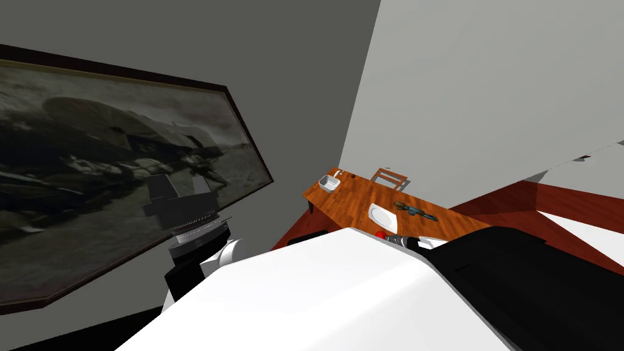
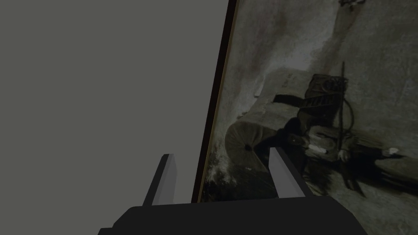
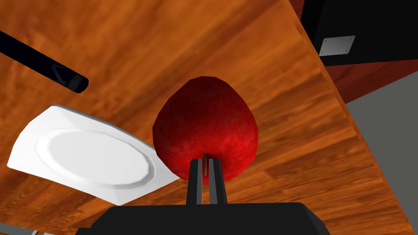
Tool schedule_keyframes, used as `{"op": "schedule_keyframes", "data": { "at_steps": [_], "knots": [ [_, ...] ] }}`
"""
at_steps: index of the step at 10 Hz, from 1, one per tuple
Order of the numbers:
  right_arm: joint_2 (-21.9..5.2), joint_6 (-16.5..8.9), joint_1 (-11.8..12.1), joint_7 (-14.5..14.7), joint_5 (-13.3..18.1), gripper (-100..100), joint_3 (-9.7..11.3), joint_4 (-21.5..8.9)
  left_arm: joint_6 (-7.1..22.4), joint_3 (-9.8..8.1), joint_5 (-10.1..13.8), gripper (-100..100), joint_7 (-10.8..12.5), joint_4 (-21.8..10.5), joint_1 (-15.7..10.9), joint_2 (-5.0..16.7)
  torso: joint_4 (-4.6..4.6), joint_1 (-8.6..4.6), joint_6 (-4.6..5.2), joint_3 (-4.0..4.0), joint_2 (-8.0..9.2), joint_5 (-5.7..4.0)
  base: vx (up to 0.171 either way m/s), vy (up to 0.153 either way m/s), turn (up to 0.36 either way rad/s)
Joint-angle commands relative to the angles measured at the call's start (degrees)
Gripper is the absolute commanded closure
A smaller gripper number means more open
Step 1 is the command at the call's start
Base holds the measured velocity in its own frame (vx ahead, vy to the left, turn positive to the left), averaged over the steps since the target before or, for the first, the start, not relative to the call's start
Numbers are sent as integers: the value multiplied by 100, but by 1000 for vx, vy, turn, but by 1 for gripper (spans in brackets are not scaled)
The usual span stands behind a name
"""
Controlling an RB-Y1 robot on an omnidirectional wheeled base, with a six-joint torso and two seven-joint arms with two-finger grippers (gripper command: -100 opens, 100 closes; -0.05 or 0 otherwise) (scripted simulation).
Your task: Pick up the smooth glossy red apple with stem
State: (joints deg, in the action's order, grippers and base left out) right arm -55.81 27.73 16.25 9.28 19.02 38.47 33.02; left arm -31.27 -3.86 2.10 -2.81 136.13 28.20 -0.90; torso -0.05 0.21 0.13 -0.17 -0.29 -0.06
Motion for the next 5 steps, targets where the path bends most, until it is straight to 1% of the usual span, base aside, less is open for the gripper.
{"op": "schedule_keyframes", "data": {
  "at_steps": [1,2,3,4,5],
  "knots": [
    [-2,188,-28,-67,230,100,-25,-165,0,0,0,0,0,0,0,0,0,0,0,0,0,0,53,49,-114],
    [30,409,-148,-174,432,100,-73,-390,0,0,0,0,0,0,-1,0,1,-3,-3,3,6,1,57,46,-157],
    [30,480,-148,-174,547,100,-73,-484,0,0,0,0,0,0,0,0,1,-4,-1,3,5,0,54,43,-105],
    [37,447,-169,-154,466,100,-58,-483,0,0,0,0,0,0,-1,0,2,-6,-4,4,6,1,19,17,-19],
    [38,481,-170,-161,482,0,-58,-506,0,0,0,0,0,0,-1,0,5,-14,-8,9,14,-1,0,0,0]
  ]
}}
